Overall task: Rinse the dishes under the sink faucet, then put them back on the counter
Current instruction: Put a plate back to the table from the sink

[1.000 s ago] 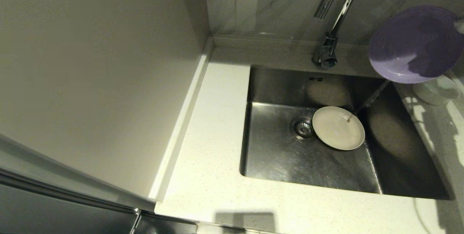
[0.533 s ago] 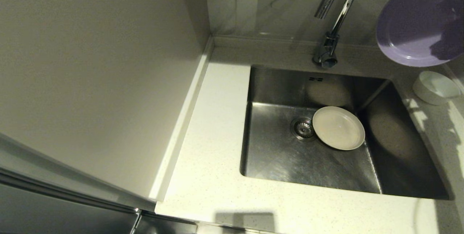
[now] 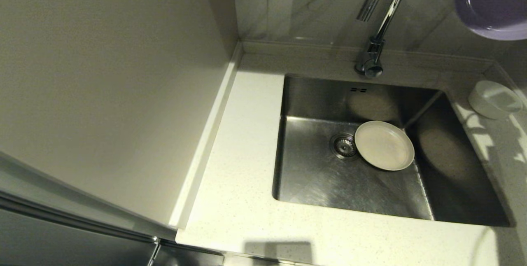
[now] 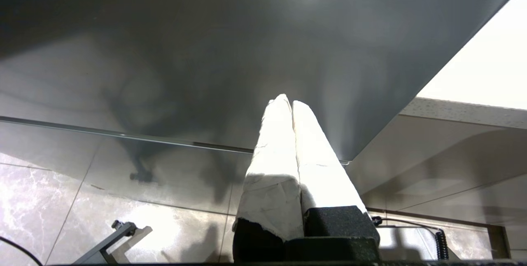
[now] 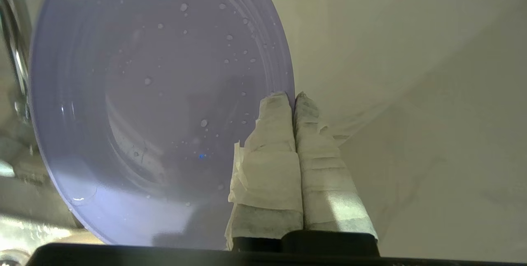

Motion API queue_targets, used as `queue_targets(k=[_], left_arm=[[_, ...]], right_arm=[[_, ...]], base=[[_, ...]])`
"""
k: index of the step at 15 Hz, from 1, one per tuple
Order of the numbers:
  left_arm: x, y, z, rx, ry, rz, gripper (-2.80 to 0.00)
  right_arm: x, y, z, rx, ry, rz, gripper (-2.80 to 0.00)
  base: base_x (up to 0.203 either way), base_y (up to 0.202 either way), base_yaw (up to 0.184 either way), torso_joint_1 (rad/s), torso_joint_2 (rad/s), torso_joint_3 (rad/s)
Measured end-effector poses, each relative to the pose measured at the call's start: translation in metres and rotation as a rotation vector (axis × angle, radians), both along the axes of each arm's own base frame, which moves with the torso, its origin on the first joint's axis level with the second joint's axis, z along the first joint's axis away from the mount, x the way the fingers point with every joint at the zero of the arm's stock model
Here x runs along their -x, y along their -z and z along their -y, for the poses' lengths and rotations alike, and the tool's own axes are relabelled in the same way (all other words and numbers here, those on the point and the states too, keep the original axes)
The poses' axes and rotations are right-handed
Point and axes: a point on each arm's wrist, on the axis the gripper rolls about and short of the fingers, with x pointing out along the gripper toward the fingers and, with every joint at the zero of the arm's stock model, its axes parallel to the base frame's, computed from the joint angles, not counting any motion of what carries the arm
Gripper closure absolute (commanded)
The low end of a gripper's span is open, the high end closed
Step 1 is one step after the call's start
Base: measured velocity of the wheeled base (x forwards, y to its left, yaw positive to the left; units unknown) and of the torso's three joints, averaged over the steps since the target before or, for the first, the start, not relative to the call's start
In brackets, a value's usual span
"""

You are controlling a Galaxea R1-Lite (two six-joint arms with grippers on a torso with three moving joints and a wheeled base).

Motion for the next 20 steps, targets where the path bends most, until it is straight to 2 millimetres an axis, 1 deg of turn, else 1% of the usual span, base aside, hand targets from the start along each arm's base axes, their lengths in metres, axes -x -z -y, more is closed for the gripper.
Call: queue_targets(k=[4,10,12,14,16,20], left_arm=[[0.0,0.0,0.0,0.0,0.0,0.0,0.0],[0.0,0.0,0.0,0.0,0.0,0.0,0.0],[0.0,0.0,0.0,0.0,0.0,0.0,0.0],[0.0,0.0,0.0,0.0,0.0,0.0,0.0],[0.0,0.0,0.0,0.0,0.0,0.0,0.0],[0.0,0.0,0.0,0.0,0.0,0.0,0.0]], right_arm=[[0.008,-0.004,0.001,-0.037,0.004,0.024,0.0],[0.012,-0.005,0.0,-0.035,0.008,0.028,0.0],[0.011,-0.001,0.001,-0.044,0.013,0.002,0.0],[0.008,0.012,0.003,-0.059,0.03,-0.104,0.0],[0.007,0.033,0.01,-0.072,0.064,-0.276,0.0],[0.016,0.089,0.025,-0.147,0.131,-0.682,0.0]], base=[[0.0,0.0,0.0,0.0,0.0,0.0],[0.0,0.0,0.0,0.0,0.0,0.0],[0.0,0.0,0.0,0.0,0.0,0.0],[0.0,0.0,0.0,0.0,0.0,0.0],[0.0,0.0,0.0,0.0,0.0,0.0],[0.0,0.0,0.0,0.0,0.0,0.0]])
